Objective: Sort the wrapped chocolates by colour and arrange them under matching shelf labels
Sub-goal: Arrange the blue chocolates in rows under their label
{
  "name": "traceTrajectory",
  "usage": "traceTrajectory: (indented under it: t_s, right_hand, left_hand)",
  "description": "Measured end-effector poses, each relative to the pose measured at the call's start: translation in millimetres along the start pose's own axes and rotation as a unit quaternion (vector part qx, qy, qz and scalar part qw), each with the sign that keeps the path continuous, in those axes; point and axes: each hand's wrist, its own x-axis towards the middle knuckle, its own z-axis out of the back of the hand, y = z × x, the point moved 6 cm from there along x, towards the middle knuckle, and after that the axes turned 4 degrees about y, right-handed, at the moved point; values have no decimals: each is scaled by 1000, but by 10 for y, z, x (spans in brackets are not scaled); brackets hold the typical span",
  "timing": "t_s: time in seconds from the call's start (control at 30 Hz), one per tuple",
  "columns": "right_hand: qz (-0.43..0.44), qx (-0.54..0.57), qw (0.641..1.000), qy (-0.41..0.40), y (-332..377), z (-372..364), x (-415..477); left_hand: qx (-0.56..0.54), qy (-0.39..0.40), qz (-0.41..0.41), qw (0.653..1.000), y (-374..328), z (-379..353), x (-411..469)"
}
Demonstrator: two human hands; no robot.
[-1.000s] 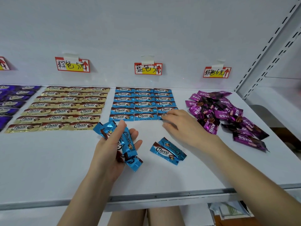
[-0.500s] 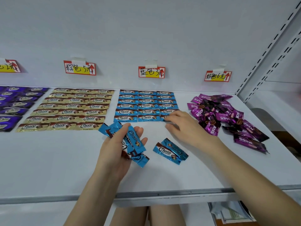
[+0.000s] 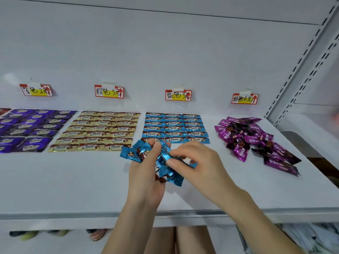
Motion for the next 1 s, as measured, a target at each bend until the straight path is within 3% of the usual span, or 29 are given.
traceTrajectory:
  t_s: [0.33, 0.57, 0.77, 0.87, 1.0]
  right_hand:
    - [-21, -75, 996, 45, 148, -39, 37]
    - [-91, 84, 992, 24, -20, 82, 117]
    - [-81, 127, 988, -40, -72, 225, 90]
    - [-31, 71, 996, -54, -13, 251, 39]
    - [60, -87, 994, 13, 112, 77, 26]
  left_hand:
    - [74, 44, -33, 996, -88, -39, -95]
    - [133, 24, -53, 990, -181, 73, -86]
    - [114, -22, -48, 992, -207, 153, -62]
    - [108, -38, -44, 992, -198, 194, -50]
    - [110, -13, -44, 993, -177, 171, -43]
